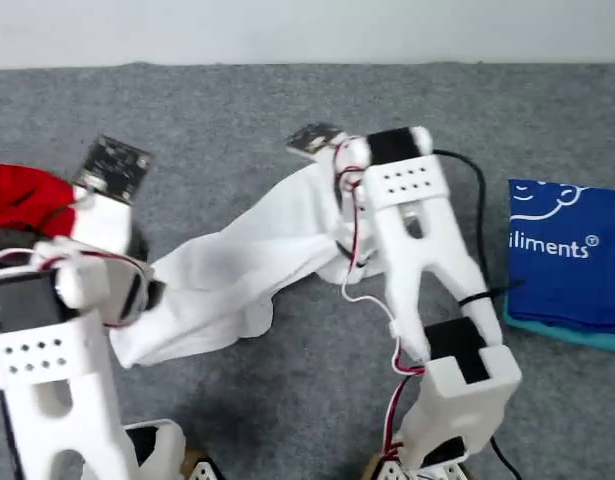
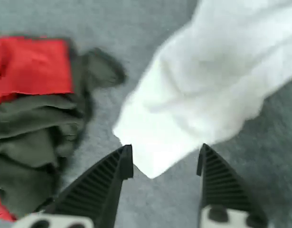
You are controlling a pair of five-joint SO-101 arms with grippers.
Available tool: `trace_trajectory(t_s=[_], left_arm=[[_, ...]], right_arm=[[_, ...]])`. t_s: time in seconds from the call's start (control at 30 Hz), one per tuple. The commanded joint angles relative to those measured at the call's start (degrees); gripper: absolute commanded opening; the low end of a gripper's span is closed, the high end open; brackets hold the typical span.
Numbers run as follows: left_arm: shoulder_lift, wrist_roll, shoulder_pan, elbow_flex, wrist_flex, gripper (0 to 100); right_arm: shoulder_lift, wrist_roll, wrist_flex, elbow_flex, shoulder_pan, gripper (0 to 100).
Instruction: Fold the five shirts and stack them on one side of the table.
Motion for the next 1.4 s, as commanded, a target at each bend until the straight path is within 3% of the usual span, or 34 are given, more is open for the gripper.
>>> trace_trajectory(t_s=[0.0,0.17,0.3,0.47,0.63,0.83,1.07,1.37], left_arm=[[-2.9,-0.6,4.0,5.5,1.7,23],[-3.3,-4.2,9.7,13.6,1.5,17],[-1.8,-8.8,10.4,14.3,1.1,13],[10.9,-11.5,7.5,14.4,-0.2,11],[26.2,-11.5,0.4,10.1,-7.8,11],[42.3,-11.3,-2.2,0.3,-15.9,11],[54.3,-7.6,-2.0,-19.6,-16.8,11],[57.8,-7.2,1.5,-35.8,-4.5,11]], right_arm=[[-4.1,0.6,2.2,-2.5,3.6,1.0],[-3.6,0.4,2.2,-2.5,4.8,1.0],[-3.6,0.3,2.1,-2.5,4.6,1.0],[-3.6,0.3,2.1,-2.5,4.7,1.0],[-3.6,0.4,2.0,-2.5,4.8,1.0],[-3.6,0.4,2.0,-2.5,4.8,1.0],[-3.6,0.4,1.8,-2.5,4.9,1.0],[-3.6,0.6,-0.9,-2.5,6.5,1.0]])
